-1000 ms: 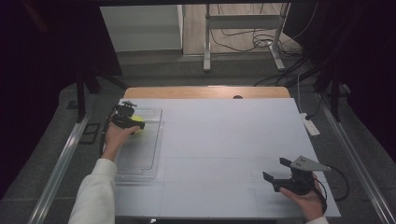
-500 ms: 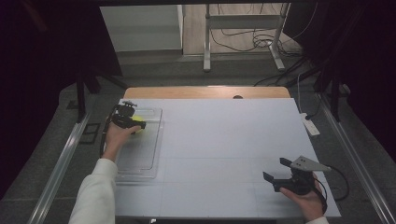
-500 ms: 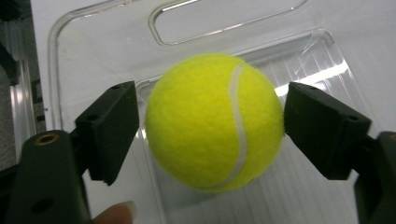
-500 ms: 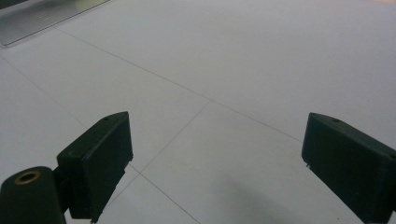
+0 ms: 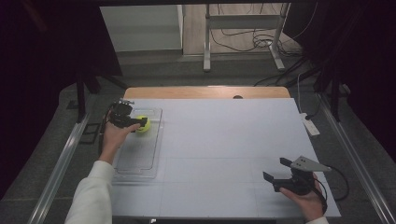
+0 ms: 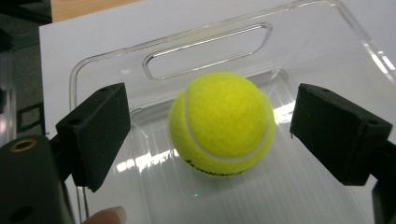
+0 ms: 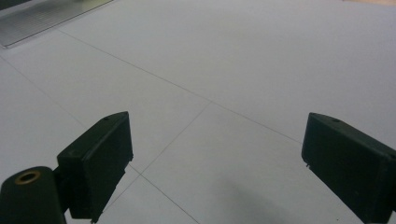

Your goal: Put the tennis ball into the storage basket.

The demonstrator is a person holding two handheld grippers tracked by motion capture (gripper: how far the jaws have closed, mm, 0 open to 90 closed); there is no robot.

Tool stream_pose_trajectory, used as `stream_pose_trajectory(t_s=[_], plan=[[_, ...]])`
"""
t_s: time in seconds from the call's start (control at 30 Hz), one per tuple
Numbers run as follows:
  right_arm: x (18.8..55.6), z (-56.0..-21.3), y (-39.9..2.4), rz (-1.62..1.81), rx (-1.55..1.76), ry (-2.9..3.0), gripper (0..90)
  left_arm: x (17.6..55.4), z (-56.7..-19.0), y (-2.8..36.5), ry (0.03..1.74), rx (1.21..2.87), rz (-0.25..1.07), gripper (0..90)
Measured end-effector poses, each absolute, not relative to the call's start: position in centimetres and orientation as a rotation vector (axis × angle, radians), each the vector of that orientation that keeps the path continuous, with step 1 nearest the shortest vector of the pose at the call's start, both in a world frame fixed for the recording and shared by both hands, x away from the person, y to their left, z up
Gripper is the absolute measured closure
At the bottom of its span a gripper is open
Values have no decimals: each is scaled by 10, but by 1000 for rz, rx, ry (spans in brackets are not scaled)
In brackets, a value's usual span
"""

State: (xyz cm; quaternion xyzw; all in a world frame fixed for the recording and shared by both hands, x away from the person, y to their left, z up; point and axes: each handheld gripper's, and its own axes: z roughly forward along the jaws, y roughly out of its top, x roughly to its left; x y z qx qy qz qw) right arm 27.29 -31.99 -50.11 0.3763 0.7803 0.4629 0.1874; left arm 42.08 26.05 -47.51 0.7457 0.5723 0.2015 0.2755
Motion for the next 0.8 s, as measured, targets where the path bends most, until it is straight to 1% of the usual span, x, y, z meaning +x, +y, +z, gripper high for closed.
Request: stream_pose_trajectory(t_s=[0.8], plan=[[277,-505,-325,1331,1077,2199,90,390,-462,262,1375,1948,495,146]])
